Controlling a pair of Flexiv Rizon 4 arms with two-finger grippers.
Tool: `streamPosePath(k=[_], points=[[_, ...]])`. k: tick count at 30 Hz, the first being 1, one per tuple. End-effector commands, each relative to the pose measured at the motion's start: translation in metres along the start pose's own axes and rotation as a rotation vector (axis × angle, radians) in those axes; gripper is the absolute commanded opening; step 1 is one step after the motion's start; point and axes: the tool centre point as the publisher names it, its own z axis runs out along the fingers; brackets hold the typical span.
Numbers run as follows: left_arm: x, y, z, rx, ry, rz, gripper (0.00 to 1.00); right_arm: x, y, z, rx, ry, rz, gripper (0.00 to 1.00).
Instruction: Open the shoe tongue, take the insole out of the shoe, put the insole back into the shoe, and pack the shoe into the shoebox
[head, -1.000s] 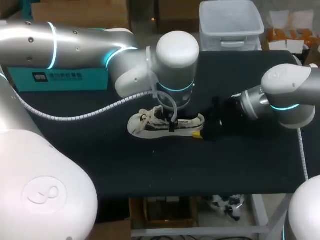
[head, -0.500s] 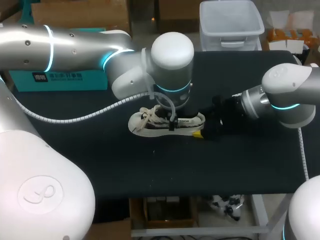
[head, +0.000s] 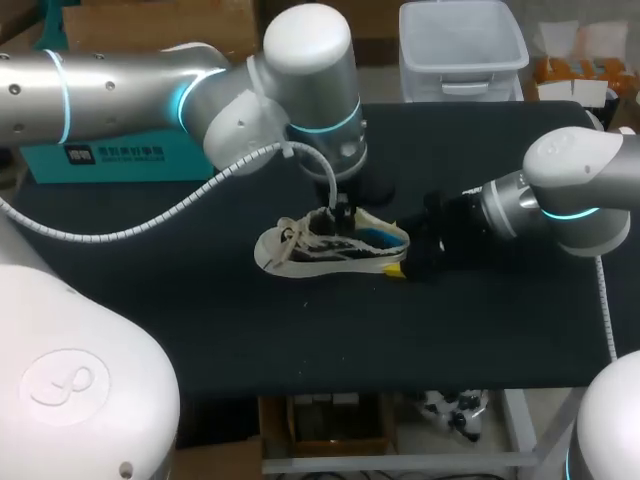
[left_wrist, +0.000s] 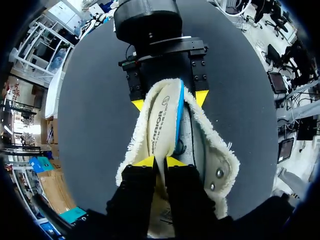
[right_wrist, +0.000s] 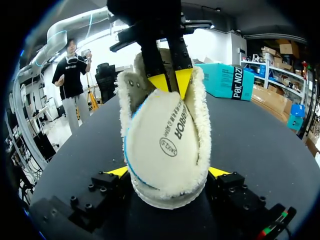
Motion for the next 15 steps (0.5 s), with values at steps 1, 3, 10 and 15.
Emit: streamPosePath(k=[1,3,10,15], points=[[0.000,-0.001,-0.008,0.009,0.028,0.013,0.00,0.002,-0.006,0.008,-0.004,0.000,-0.002,0.00],[0.000,-0.001,-0.010,0.033,0.072,0.023,0.00,0.002,-0.006,0.008,-0.004,0.000,-0.002,0.00],[0.002,0.003,-0.020,0.152,0.220,0.073,0.00,0.002,-0.006,0.008,-0.004,0.000,-0.002,0.00],[0.003,0.001,-0.034,0.232,0.289,0.121,0.00,0.002,-0.006,0.008,-0.004,0.000,-0.002,0.00]])
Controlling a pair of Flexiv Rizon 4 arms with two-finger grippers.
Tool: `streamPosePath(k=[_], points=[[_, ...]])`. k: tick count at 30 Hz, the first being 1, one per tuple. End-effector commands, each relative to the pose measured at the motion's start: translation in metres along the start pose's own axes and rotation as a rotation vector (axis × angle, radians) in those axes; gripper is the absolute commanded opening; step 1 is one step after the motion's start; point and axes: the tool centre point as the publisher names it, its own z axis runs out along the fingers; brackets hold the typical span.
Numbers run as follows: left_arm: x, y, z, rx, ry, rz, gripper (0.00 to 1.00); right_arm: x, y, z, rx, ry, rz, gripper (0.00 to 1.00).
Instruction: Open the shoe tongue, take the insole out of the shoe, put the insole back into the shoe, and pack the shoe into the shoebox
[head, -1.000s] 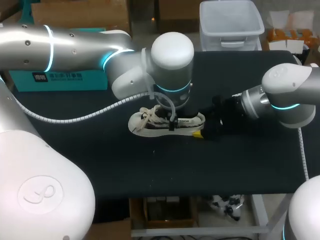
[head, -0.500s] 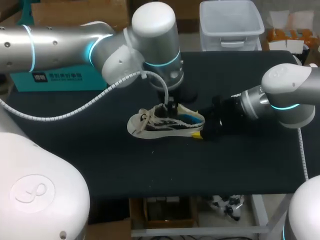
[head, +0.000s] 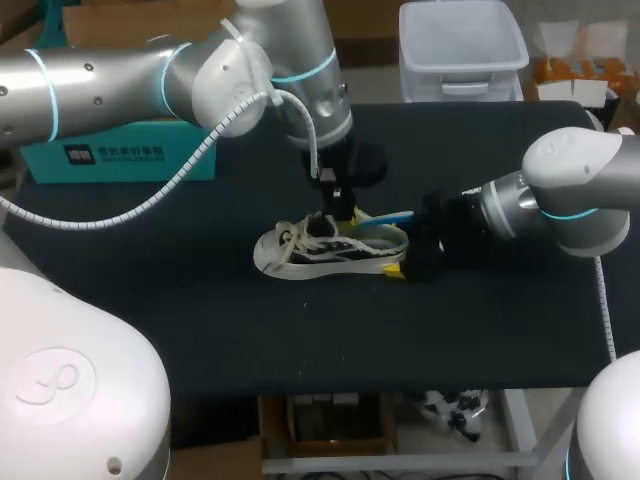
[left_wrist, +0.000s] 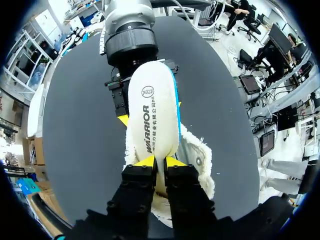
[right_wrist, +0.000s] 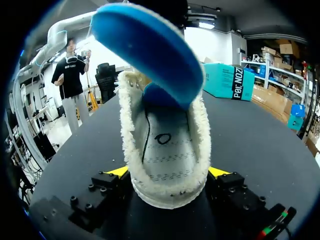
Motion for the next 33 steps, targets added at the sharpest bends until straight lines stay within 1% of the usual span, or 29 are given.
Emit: streamPosePath(k=[1,7,9,13,19,21,22,23,24,29,32,33], points=[[-0.001,0.003,-0.015,0.089,0.057,0.034,0.00,0.001,-0.006,0.007,-0.003,-0.001,-0.001,0.00],[0.009,-0.014,-0.032,0.143,0.059,0.081,0.00,0.001,-0.006,0.007,-0.003,-0.001,-0.001,0.00],[0.013,-0.019,-0.038,0.169,0.072,0.105,0.00,0.001,-0.006,0.007,-0.003,-0.001,-0.001,0.00],[0.020,-0.031,-0.047,0.195,0.074,0.134,0.00,0.001,-0.006,0.007,-0.003,-0.001,-0.001,0.00],[0.029,-0.048,-0.066,0.275,0.082,0.170,0.00,0.001,-0.006,0.007,-0.003,-0.001,-0.001,0.00],[0.031,-0.053,-0.072,0.300,0.086,0.183,0.00,0.000,-0.005,0.002,0.005,-0.003,0.002,0.00],[0.031,-0.055,-0.075,0.305,0.084,0.185,0.00,0.000,-0.005,-0.001,0.006,-0.003,0.002,0.14],[0.032,-0.057,-0.077,0.313,0.082,0.189,0.00,0.000,-0.005,-0.004,0.007,-0.005,0.002,0.45],[0.032,-0.059,-0.080,0.325,0.088,0.198,0.00,0.000,-0.005,-0.006,0.009,-0.006,0.002,1.00],[0.033,-0.066,-0.092,0.367,0.094,0.220,0.00,0.001,-0.007,-0.024,0.041,-0.014,0.019,1.00],[0.034,-0.069,-0.100,0.398,0.107,0.243,0.00,0.001,-0.006,-0.038,0.073,-0.013,0.024,1.00],[0.034,-0.069,-0.104,0.420,0.124,0.257,0.00,0.001,-0.005,-0.043,0.083,-0.013,0.026,1.00]])
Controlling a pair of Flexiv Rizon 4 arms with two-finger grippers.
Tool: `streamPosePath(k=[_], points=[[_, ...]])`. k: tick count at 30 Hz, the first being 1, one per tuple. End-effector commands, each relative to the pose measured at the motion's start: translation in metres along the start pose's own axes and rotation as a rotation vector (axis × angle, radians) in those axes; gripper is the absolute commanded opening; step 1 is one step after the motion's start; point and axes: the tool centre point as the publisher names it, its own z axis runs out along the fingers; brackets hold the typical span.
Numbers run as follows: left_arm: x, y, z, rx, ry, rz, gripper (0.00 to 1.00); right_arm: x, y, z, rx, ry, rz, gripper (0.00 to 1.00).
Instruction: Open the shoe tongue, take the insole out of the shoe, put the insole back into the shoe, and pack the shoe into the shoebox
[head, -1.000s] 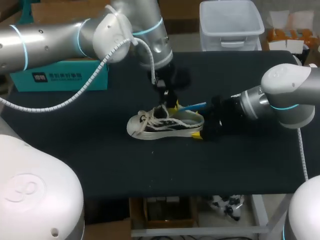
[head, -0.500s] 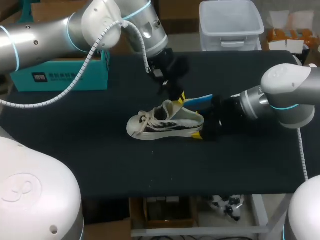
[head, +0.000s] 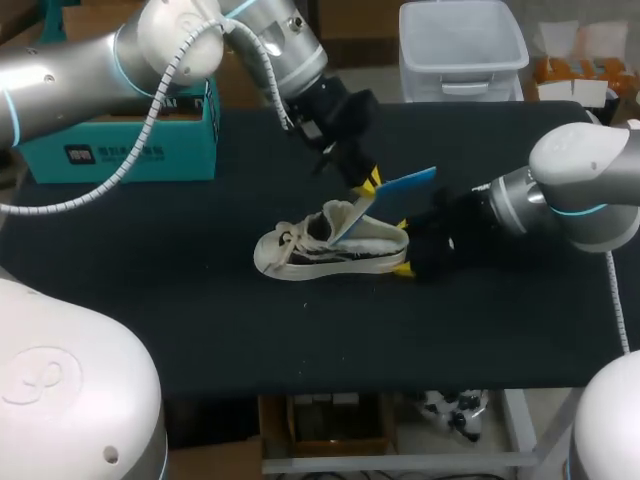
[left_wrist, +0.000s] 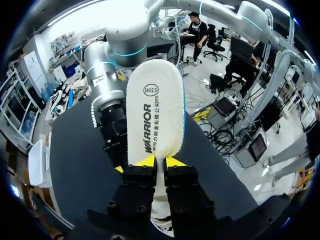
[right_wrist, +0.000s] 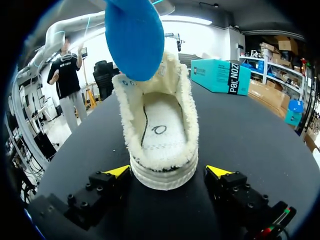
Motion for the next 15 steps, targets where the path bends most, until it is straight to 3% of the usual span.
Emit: streamPosePath(k=[1,9,15], points=[[0.002,-0.003,-0.012,0.043,0.018,0.023,0.00,0.005,0.005,-0.026,0.045,-0.001,0.010,1.00],[0.011,-0.016,-0.037,0.139,0.056,0.110,0.00,-0.004,0.024,-0.064,0.173,-0.003,-0.004,1.00],[0.021,-0.014,-0.054,0.183,0.070,0.144,0.00,-0.012,0.051,-0.076,0.296,0.007,-0.026,1.00]])
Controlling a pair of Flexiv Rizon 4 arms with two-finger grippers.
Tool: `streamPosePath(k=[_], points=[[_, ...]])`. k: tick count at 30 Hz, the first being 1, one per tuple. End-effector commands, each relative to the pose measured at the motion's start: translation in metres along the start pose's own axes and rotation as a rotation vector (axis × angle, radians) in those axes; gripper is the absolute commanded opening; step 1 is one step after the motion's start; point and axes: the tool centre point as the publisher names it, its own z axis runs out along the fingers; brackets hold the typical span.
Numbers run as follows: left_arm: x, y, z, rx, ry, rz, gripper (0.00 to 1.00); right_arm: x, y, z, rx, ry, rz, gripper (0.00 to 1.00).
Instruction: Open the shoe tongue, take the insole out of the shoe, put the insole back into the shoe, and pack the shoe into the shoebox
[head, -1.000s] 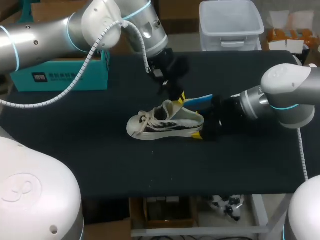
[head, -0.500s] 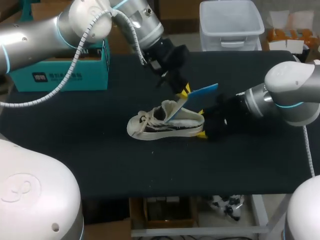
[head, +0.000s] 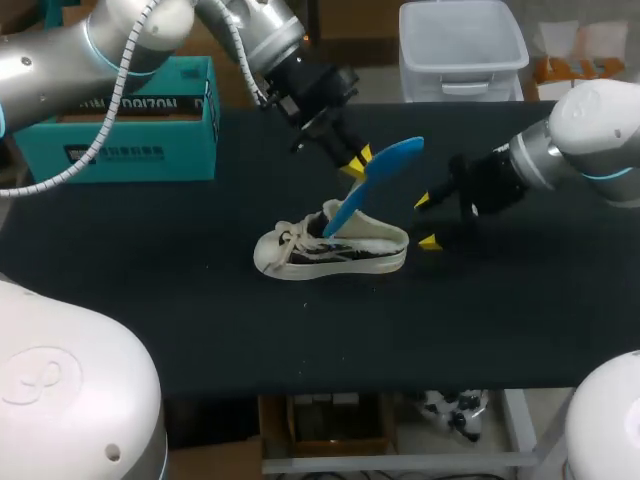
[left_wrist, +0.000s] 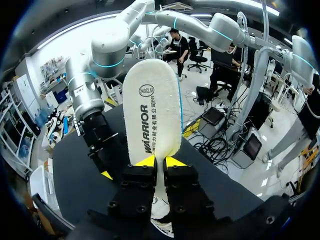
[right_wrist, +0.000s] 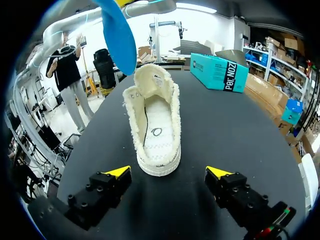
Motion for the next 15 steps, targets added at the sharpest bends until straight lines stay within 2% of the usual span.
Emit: streamPosePath(k=[1,5,10,15], points=[[0.010,0.005,-0.015,0.019,-0.003,0.012,0.00,-0.002,0.024,-0.015,0.159,0.011,-0.002,1.00],[0.022,0.011,-0.027,0.024,-0.019,0.016,0.00,-0.009,0.043,-0.015,0.265,0.023,-0.004,1.00],[0.039,0.026,-0.043,0.029,-0.047,-0.010,0.00,-0.015,0.063,-0.005,0.413,0.047,0.015,1.00],[0.061,0.045,-0.060,0.022,-0.101,-0.057,0.00,-0.015,0.082,0.010,0.492,0.046,0.003,1.00]])
